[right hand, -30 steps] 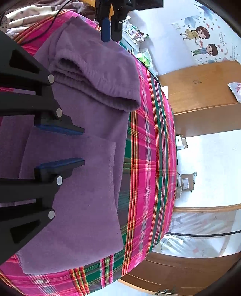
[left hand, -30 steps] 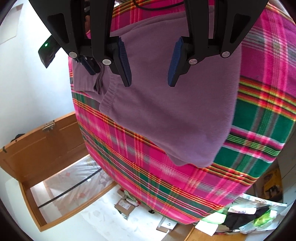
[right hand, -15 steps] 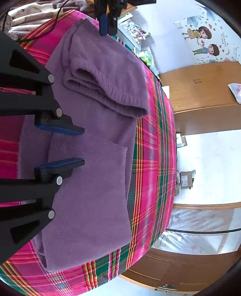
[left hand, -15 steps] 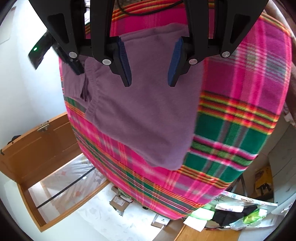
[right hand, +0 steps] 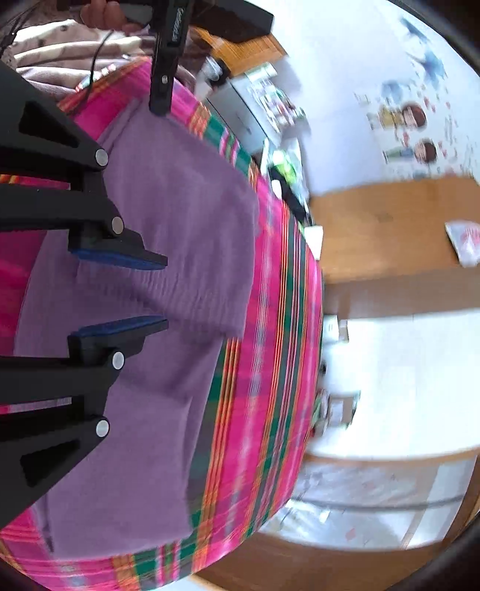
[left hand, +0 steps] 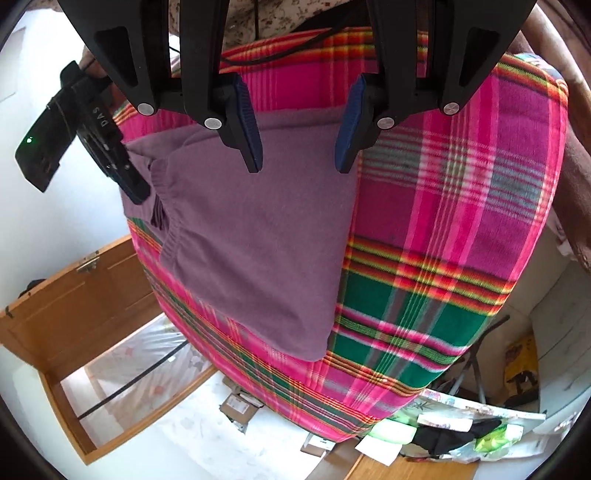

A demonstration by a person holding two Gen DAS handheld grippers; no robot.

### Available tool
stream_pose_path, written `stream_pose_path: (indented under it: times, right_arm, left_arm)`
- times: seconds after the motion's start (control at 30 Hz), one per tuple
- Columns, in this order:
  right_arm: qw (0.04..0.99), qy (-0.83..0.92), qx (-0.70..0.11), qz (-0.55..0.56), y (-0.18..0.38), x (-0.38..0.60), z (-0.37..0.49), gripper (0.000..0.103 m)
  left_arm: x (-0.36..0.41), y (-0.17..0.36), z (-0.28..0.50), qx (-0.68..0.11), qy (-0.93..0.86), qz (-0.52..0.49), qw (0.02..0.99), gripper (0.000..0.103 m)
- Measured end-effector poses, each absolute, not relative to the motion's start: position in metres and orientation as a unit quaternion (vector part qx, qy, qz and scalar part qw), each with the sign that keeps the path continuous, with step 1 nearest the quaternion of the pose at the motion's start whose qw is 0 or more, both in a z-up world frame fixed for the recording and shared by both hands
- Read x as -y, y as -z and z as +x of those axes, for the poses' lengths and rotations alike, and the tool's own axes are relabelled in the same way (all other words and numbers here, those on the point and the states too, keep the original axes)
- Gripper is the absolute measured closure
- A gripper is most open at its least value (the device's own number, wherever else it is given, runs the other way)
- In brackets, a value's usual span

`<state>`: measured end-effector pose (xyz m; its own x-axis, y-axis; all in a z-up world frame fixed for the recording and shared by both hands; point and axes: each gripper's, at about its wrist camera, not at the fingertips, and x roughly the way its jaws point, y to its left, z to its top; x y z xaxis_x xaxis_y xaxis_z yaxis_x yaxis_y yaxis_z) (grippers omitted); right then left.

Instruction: Fold clothes

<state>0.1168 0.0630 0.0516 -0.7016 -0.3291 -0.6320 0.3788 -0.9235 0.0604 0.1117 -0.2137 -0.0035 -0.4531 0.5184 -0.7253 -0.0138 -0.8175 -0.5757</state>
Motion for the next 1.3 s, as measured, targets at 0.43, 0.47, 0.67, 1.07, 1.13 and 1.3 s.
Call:
stream_pose_path:
  times: [0.43,0.47,0.67,1.07,1.13,1.3]
  right_arm:
    - [0.293,0.886,-0.068,0.352,-0.043,0.001,0.118,0.077]
    - [0.299,0.884,-0.072,0.353,-0.043,0.006,0.117,0.077]
    - [0.345,0.860,-0.094,0.365,-0.032,0.035,0.122,0.077]
    - [0.398,0.830,-0.134,0.367,-0.012,0.088,0.139,0.046]
    - [0.394,0.832,-0.143,0.364,-0.010,0.094,0.141,0.045]
    - [0.373,0.841,-0.190,0.344,-0.005,0.105,0.152,0.045]
  left_arm:
    - [0.232,0.011,0.116,0.253,-0.814,-0.504,0.138,0.057]
    - [0.235,0.011,0.116,0.254,-0.814,-0.505,0.133,0.057]
    - [0.258,0.006,0.126,0.242,-0.821,-0.508,0.096,0.057]
    - [0.289,-0.009,0.142,0.208,-0.826,-0.519,0.074,0.052]
    - [0.292,-0.012,0.142,0.214,-0.822,-0.522,0.076,0.052]
    - [0.285,-0.012,0.132,0.215,-0.817,-0.527,0.092,0.052]
